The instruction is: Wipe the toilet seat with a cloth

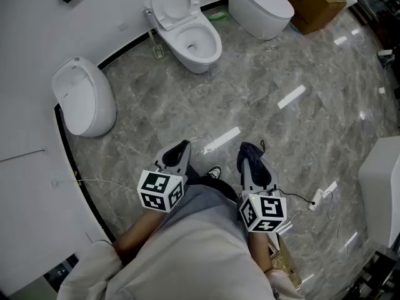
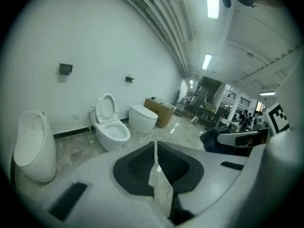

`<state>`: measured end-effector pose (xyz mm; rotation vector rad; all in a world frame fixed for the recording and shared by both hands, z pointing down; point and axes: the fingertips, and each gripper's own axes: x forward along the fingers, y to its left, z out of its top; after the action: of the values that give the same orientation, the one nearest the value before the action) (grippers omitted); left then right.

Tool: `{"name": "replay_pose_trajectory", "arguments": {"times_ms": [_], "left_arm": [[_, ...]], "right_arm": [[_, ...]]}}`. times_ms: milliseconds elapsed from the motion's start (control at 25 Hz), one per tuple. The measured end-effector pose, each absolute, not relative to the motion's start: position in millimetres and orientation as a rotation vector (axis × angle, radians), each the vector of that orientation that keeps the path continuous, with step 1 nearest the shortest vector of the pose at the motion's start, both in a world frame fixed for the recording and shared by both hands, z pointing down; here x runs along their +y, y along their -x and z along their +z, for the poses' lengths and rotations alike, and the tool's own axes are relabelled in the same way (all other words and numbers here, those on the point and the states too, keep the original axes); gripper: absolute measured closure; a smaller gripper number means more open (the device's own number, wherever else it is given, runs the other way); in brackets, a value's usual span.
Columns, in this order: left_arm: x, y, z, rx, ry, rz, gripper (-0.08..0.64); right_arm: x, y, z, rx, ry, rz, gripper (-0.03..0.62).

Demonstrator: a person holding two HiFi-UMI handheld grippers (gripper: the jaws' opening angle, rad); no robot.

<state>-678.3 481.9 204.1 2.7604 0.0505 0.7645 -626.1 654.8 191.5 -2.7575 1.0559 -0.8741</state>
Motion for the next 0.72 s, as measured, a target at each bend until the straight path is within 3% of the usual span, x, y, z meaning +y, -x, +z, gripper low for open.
{"name": "replay_pose_trajectory", "arguments": {"times_ms": [720], "left_arm": [[514,682,205,0.074,-2.796,0.836,0.549]], "right_arm": [[683,628,211,1.034,2.65,-0.954,0.509]]}}
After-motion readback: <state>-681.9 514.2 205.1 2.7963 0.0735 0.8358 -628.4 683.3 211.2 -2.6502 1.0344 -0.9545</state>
